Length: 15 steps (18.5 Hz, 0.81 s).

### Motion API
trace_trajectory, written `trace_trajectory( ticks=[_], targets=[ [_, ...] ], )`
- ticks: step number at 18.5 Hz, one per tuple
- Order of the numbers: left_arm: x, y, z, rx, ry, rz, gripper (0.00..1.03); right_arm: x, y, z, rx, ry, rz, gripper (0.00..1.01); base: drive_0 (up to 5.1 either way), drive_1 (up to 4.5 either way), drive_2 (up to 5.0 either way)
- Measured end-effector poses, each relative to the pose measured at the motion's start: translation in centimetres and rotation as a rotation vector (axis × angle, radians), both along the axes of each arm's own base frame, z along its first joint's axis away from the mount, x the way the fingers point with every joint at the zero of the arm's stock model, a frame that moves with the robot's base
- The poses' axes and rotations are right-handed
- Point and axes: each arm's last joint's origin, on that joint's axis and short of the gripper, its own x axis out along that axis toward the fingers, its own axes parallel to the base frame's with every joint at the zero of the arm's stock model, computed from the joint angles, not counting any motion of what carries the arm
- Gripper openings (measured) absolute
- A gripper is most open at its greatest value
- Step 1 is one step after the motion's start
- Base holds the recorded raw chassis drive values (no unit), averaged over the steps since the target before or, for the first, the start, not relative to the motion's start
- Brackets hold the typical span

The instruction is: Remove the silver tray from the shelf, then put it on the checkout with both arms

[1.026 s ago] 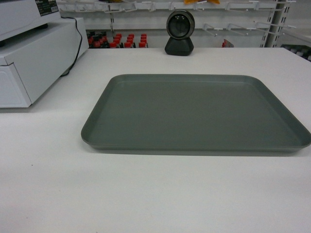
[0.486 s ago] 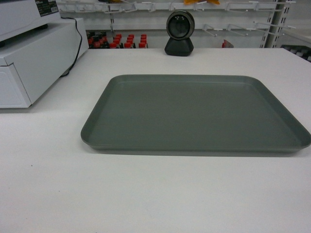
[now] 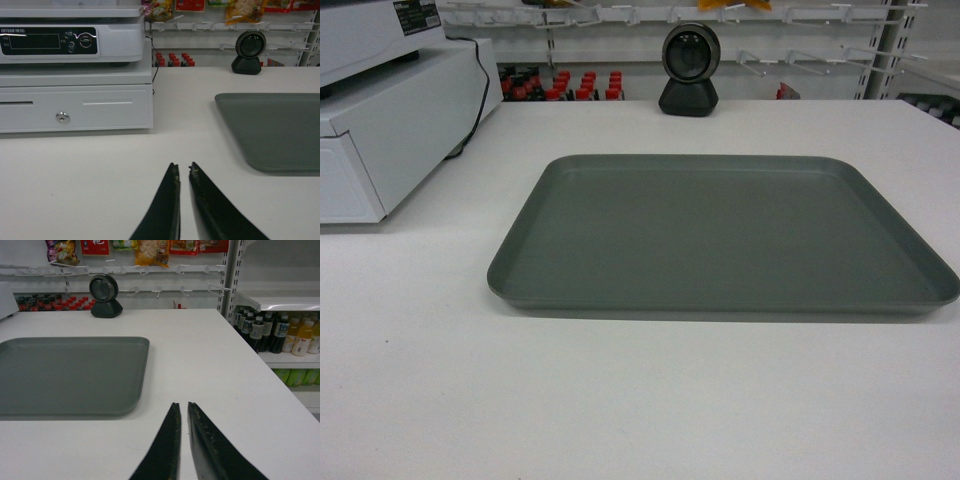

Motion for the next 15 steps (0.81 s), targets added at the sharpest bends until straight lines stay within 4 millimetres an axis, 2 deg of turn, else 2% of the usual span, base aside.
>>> trace_trajectory(
  ticks=[9, 10, 11, 15],
  targets=[
    [0.0, 0.0, 0.0, 0.0, 0.0, 0.0, 1.0, 0.0, 0.0, 0.0, 0.0, 0.0, 0.0, 0.96, 0.0, 0.0, 0.0],
    [0.0, 0.0, 0.0, 0.001, 0.0, 0.0, 0.98, 0.0, 0.0, 0.0, 0.0, 0.0, 0.0, 1.0, 0.0, 0.0, 0.0],
    [0.0, 0.0, 0.0, 0.0, 0.0, 0.0, 0.98, 0.0, 0.0, 0.0, 0.0, 0.0, 0.0, 0.97, 0.0, 0.0, 0.0],
    [0.0, 0.0, 0.0, 0.0, 0.0, 0.0, 0.98, 0.0, 0.0, 0.0, 0.0, 0.0, 0.0, 0.98, 0.0, 0.0, 0.0]
  ],
)
